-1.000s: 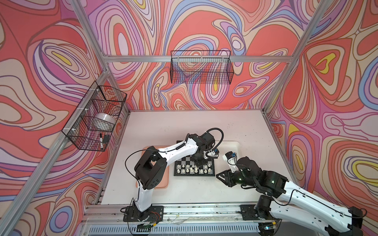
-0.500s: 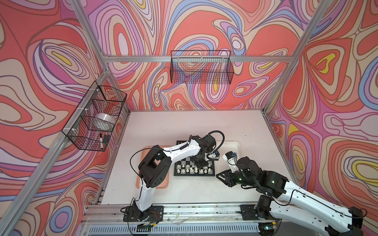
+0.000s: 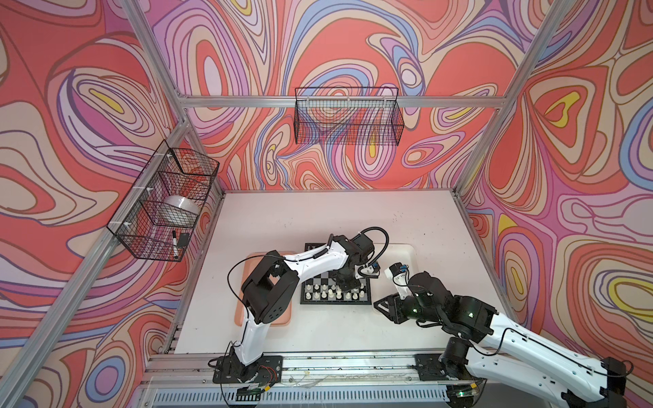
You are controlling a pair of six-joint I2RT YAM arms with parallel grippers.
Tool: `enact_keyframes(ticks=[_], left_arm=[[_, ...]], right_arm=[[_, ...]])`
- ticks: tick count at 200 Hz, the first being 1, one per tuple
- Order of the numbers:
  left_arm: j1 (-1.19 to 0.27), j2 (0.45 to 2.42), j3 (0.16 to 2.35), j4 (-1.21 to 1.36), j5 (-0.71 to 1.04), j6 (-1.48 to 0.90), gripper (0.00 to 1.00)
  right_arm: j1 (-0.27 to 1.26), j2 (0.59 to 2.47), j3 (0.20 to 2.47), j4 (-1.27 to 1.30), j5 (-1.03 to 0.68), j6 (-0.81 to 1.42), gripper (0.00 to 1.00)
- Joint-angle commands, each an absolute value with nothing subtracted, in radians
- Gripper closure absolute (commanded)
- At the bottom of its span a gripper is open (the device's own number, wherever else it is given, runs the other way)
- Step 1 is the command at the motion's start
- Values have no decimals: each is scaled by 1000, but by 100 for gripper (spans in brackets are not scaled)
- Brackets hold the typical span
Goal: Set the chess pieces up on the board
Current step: 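Lower the white pawn onto the last near-row square and open the left gripper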
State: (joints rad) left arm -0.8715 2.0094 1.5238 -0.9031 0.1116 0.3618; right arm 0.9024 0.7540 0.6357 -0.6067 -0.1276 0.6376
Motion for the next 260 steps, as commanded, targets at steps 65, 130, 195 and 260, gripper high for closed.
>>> enact_keyframes(ticks=[65, 130, 195, 260], left_arm=[[-881, 2006, 1538, -908, 102, 357, 78], [-882, 1987, 1547, -924, 110, 359, 72], [-882, 1975, 1575, -947, 107, 363, 70], [-882, 1949, 1580, -974, 106, 367, 70]], right_arm=[[898, 751, 623, -603, -112, 629, 68], [899, 747, 623, -604, -107, 628, 68], [899, 747, 623, -601, -108, 625, 68], [899, 743, 628, -604, -95, 631, 67]])
